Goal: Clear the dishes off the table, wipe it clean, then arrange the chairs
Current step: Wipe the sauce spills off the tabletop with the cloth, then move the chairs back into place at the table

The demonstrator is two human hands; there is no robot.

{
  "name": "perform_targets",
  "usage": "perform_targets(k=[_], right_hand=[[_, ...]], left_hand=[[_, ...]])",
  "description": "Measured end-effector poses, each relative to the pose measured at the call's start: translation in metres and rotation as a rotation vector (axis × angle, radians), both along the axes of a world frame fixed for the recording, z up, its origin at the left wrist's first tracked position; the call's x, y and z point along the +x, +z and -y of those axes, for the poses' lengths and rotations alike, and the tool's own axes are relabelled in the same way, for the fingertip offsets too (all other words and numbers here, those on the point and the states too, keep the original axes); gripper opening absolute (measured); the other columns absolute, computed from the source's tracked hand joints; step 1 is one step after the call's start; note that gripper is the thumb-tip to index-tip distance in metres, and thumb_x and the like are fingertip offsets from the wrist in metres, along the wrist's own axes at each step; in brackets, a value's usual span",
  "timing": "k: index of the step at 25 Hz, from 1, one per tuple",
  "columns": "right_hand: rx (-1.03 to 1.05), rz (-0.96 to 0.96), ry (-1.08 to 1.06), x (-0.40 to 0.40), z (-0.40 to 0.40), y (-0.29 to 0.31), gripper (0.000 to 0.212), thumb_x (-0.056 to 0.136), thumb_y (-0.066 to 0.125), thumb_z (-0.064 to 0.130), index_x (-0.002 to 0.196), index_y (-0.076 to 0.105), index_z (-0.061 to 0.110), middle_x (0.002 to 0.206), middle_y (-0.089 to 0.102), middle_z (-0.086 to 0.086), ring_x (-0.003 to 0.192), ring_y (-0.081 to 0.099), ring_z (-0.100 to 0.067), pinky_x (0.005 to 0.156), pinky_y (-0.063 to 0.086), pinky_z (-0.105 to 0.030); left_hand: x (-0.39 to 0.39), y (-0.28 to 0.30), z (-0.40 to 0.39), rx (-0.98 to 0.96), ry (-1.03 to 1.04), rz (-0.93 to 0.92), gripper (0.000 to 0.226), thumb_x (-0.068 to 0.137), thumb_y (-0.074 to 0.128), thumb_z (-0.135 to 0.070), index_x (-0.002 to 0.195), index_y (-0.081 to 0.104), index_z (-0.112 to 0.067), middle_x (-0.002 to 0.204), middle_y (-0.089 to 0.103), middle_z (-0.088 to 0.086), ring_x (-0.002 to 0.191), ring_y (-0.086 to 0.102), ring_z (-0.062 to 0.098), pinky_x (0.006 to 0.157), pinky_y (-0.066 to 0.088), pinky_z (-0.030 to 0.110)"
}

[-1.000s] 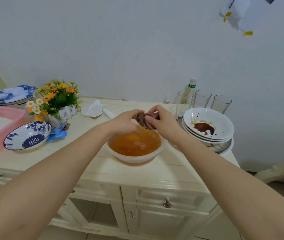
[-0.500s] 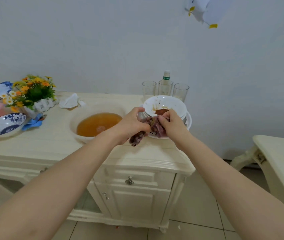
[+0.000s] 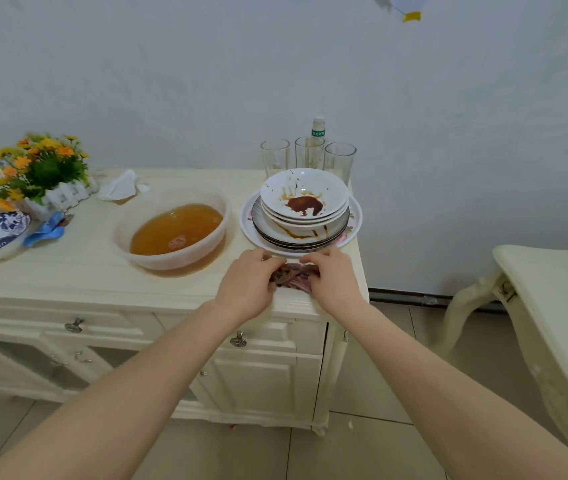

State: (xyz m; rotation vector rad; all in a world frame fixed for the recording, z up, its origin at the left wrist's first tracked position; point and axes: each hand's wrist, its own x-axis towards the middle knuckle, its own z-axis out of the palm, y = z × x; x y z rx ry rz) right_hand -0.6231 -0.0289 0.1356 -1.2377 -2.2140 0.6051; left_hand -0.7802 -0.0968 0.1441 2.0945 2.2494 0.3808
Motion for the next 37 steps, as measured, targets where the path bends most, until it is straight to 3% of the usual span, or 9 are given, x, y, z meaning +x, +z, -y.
perform_targets(k=[2, 4, 6, 9, 13, 20, 27, 32, 37], right_hand=[[0.106, 0.069, 0.061, 0.000, -0.003, -0.006, 0.029, 0.084, 0.058, 0.005, 0.106, 0.070, 0.019, 0.104, 0.058, -0.005, 0.103, 0.051, -0.027, 0.087, 0.046, -0.038], [0.097, 0.291, 0.232, 0.004, -0.001, -0.006, 0.028, 0.091, 0.052, 0.019, 0.114, 0.066, 0.029, 0.112, 0.059, 0.000, 0.110, 0.048, -0.026, 0.089, 0.044, -0.040], [0.117, 0.363, 0.283, 0.012, 0.002, -0.002, 0.033, 0.093, 0.047, 0.024, 0.120, 0.061, 0.035, 0.122, 0.058, 0.004, 0.115, 0.047, -0.025, 0.090, 0.043, -0.040], [0.099, 0.166, 0.087, 0.044, 0.020, 0.008, 0.035, 0.091, 0.051, 0.016, 0.122, 0.061, 0.028, 0.120, 0.059, -0.002, 0.114, 0.048, -0.025, 0.094, 0.042, -0.041], [0.005, 0.090, -0.208, 0.112, 0.057, 0.014, 0.034, 0.088, 0.053, 0.010, 0.118, 0.064, 0.019, 0.109, 0.062, -0.010, 0.107, 0.054, -0.027, 0.092, 0.040, -0.033], [-0.144, 0.068, -0.709, 0.235, 0.214, 0.012, 0.032, 0.087, 0.054, 0.011, 0.117, 0.065, 0.017, 0.107, 0.065, -0.009, 0.100, 0.060, -0.023, 0.084, 0.039, -0.024], [-0.220, 0.037, -1.080, 0.349, 0.407, 0.026, 0.030, 0.089, 0.051, 0.012, 0.115, 0.066, 0.018, 0.103, 0.069, 0.000, 0.094, 0.062, -0.016, 0.075, 0.037, -0.020], [-0.197, 0.025, -1.205, 0.413, 0.536, 0.028, 0.028, 0.089, 0.056, 0.015, 0.115, 0.066, 0.017, 0.097, 0.064, 0.003, 0.087, 0.052, -0.006, 0.077, 0.033, -0.015], [-0.226, -0.026, -1.256, 0.487, 0.669, 0.024, 0.030, 0.090, 0.055, 0.016, 0.118, 0.064, 0.017, 0.101, 0.065, 0.002, 0.098, 0.059, -0.014, 0.085, 0.039, -0.020]], left_hand=[[-0.001, -0.008, 0.004, -0.069, -0.036, 0.126, 0.049, 0.087, 0.057, -0.025, 0.135, 0.048, -0.033, 0.120, 0.053, 0.000, 0.114, 0.048, 0.022, 0.094, 0.043, 0.038], [0.001, -0.011, 0.003, -0.150, -0.040, 0.089, 0.044, 0.088, 0.052, -0.034, 0.132, 0.051, -0.034, 0.123, 0.055, 0.002, 0.117, 0.047, 0.026, 0.097, 0.042, 0.042], [0.011, -0.007, 0.002, -0.127, 0.020, -0.027, 0.039, 0.088, 0.050, -0.038, 0.126, 0.056, -0.032, 0.120, 0.056, 0.004, 0.114, 0.047, 0.030, 0.094, 0.042, 0.043], [0.040, 0.003, 0.012, 0.114, 0.081, -0.036, 0.036, 0.085, 0.056, -0.033, 0.121, 0.060, -0.031, 0.112, 0.057, 0.003, 0.106, 0.049, 0.030, 0.090, 0.040, 0.041], [0.079, 0.010, 0.026, 0.228, -0.097, 0.306, 0.029, 0.080, 0.064, -0.021, 0.109, 0.066, -0.025, 0.101, 0.059, 0.002, 0.098, 0.057, 0.025, 0.089, 0.046, 0.041], [0.204, -0.007, 0.081, -0.013, -0.552, 0.434, 0.022, 0.083, 0.065, -0.023, 0.105, 0.067, -0.024, 0.097, 0.065, 0.001, 0.094, 0.061, 0.023, 0.087, 0.048, 0.039], [0.346, 0.005, 0.211, -0.158, -0.900, 0.331, 0.017, 0.091, 0.051, -0.035, 0.100, 0.065, -0.032, 0.103, 0.067, -0.010, 0.101, 0.060, 0.016, 0.093, 0.044, 0.039], [0.430, 0.015, 0.317, -0.140, -1.007, 0.264, 0.019, 0.092, 0.048, -0.036, 0.101, 0.065, -0.032, 0.104, 0.067, -0.012, 0.104, 0.059, 0.014, 0.088, 0.035, 0.035], [0.511, 0.010, 0.443, -0.178, -1.007, 0.270, 0.019, 0.092, 0.049, -0.036, 0.102, 0.065, -0.033, 0.102, 0.068, -0.013, 0.102, 0.059, 0.014, 0.092, 0.036, 0.037]])
